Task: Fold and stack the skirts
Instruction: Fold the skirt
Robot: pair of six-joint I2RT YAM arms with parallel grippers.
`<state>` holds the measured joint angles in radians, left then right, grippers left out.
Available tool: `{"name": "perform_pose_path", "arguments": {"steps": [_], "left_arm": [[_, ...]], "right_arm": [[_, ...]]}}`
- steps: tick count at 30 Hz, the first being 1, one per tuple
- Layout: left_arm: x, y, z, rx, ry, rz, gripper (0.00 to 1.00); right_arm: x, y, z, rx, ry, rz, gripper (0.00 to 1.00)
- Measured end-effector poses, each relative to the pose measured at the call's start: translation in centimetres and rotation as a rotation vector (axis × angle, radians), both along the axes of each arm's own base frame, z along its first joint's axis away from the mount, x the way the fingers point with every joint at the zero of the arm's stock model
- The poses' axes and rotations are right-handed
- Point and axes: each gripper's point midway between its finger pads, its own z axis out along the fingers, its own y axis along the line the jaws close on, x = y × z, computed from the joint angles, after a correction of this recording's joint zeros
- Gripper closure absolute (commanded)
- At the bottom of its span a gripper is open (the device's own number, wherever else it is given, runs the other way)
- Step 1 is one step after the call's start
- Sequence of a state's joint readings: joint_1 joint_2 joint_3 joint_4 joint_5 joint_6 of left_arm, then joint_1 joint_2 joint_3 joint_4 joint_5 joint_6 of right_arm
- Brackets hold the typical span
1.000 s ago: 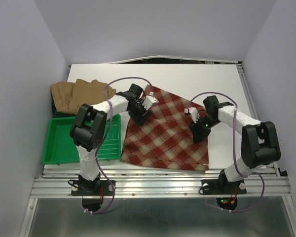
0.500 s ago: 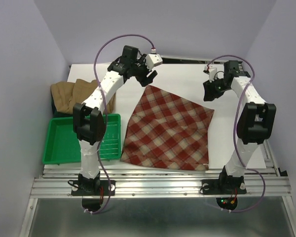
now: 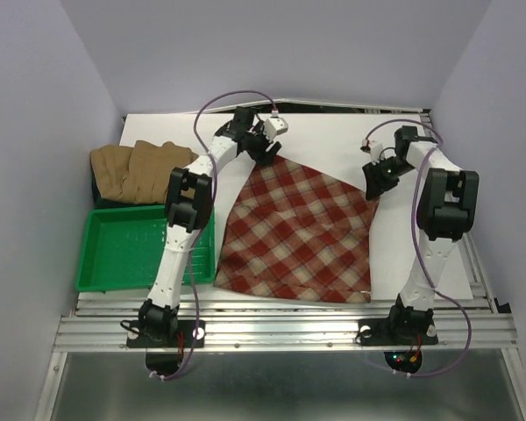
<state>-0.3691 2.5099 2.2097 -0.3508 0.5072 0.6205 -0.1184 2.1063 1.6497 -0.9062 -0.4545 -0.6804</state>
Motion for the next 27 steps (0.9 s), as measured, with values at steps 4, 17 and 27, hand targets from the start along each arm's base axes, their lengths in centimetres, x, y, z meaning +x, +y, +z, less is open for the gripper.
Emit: {"name": "perform_pose_path", "arguments": {"steps": [4, 17, 27], "left_arm": [[2.1, -0.7, -1.1, -0.020, -0.008, 0.036, 0.24], [1.4, -0.8, -1.4, 0.163, -0.070, -0.012, 0.26], [0.3, -0.3, -2.2, 0.261, -0.084, -0.102, 0.73]], "right_arm": [[-0.2, 0.3, -1.3, 0.021, 0.037, 0.011, 0.54], [-0.1, 0.3, -1.1, 0.028, 0.082, 0.071, 0.51], [-0.6, 0.2, -1.2, 0.022, 0.098, 0.093, 0.57]]}}
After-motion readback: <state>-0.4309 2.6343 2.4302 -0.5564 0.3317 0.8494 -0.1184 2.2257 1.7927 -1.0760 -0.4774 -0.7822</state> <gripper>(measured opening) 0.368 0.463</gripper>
